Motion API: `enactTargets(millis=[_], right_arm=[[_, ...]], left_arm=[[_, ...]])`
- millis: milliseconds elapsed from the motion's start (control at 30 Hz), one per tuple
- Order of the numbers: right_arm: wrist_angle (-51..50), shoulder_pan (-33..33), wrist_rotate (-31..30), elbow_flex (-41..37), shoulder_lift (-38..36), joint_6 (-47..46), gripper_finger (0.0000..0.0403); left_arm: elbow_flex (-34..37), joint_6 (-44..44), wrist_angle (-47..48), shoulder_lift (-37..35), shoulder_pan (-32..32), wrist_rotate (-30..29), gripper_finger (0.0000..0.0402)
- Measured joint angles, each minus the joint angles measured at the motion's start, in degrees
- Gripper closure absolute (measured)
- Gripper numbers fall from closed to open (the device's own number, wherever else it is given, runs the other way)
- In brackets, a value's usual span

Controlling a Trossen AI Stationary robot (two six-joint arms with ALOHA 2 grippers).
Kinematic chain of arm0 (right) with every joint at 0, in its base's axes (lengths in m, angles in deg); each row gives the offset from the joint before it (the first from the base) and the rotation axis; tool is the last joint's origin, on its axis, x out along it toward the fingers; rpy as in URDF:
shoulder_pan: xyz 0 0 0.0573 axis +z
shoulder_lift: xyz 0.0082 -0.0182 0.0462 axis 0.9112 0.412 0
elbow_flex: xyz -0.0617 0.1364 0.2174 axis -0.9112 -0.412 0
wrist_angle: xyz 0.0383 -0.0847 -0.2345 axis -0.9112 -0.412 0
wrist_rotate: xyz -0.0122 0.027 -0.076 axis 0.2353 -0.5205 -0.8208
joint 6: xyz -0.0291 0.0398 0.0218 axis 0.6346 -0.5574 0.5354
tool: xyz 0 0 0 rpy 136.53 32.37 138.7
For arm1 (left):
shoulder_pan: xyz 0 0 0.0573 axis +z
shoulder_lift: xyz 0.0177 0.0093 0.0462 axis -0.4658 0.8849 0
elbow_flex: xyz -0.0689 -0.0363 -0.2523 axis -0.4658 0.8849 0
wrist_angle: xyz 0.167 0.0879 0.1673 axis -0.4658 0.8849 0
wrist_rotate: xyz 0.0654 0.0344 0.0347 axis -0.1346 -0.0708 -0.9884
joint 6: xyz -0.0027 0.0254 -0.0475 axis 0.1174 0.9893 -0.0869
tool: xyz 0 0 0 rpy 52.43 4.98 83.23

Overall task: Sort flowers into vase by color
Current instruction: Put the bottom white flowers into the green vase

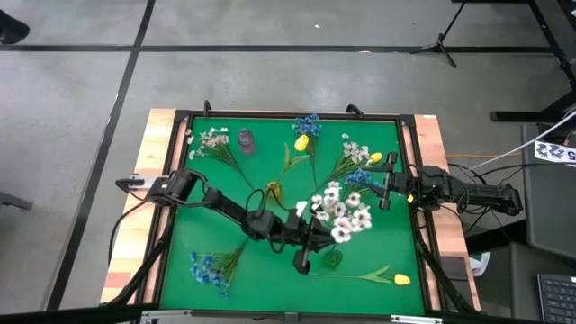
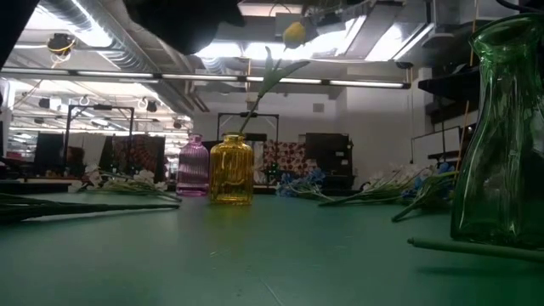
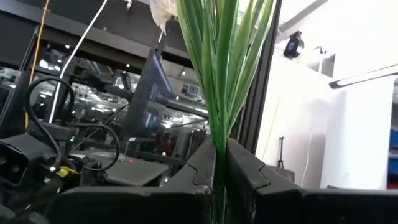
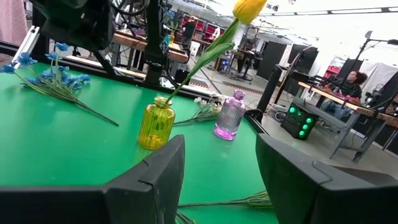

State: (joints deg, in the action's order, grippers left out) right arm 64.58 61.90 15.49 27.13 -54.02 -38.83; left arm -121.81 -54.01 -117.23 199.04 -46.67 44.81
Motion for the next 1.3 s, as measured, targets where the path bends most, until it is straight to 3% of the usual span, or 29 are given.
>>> enactTargets(millis=[133, 400, 633, 1300], right_arm=[[0.0, 0.0, 0.0, 0.0, 0.0, 0.0, 0.0205], [0.0, 0.0, 0.1, 0.0, 0.0, -0.1, 0.0205], [-0.2, 0.0, 1.4, 0.0, 0.0, -1.5, 0.0205], [-0.5, 0.0, 3.1, 0.0, 0.0, -3.0, 0.0205]], left_arm=[[-1.9, 1.7, 2.6, 0.2, 0.0, 0.8, 0.0387], [-7.4, 0.2, -2.4, 7.1, 0.2, 1.3, 0.0387], [-7.5, 3.3, -7.3, 9.7, -0.7, -2.3, 0.0387], [-7.1, 9.1, -4.8, 12.8, -1.8, -6.8, 0.0386]])
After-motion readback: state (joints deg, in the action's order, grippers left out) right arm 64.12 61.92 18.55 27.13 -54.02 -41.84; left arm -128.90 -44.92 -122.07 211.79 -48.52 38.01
